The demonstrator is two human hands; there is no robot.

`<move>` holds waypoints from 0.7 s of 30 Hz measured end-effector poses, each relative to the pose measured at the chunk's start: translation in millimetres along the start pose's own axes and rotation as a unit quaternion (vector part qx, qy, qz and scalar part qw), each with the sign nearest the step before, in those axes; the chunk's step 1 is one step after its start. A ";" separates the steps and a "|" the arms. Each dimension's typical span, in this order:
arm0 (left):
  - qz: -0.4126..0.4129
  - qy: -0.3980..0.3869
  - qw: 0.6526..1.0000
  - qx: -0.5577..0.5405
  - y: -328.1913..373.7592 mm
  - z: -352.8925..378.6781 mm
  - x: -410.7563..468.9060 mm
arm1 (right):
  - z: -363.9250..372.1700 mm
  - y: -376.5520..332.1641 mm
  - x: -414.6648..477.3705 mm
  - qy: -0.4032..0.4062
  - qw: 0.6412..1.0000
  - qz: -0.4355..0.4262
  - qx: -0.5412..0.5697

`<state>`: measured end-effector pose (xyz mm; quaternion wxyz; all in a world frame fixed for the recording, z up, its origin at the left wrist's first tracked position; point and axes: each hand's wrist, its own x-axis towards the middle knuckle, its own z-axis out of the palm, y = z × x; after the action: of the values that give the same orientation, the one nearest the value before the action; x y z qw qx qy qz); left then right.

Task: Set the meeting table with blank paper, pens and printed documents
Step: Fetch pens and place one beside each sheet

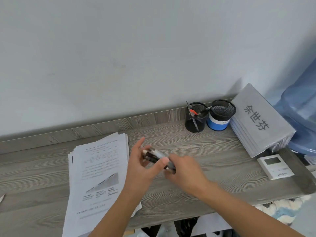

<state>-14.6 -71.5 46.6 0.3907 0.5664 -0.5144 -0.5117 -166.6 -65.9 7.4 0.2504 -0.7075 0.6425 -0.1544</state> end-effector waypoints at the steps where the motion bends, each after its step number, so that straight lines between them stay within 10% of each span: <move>1: 0.008 0.037 0.999 -0.018 2.5 6.1 0.6 | 0.2 -8.4 -3.4 -0.017 1.000 -0.013 0.003; 11: -0.010 0.192 0.956 -0.222 4.5 -2.2 -3.4 | 4.6 -49.1 -41.2 -0.214 0.903 0.073 0.366; 17: -0.108 0.068 0.897 -0.423 0.9 -36.6 -28.2 | 2.8 -72.3 -42.3 -0.325 0.832 0.110 0.437; 21: -0.099 0.148 0.892 -0.416 -7.2 -54.2 -46.3 | 10.9 -82.1 -49.1 -0.364 0.826 0.076 0.423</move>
<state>42.4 -29.4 57.2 0.6096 0.4691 -0.1325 -0.6251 -98.6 -11.8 48.9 0.7518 -0.4860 0.4286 -0.1221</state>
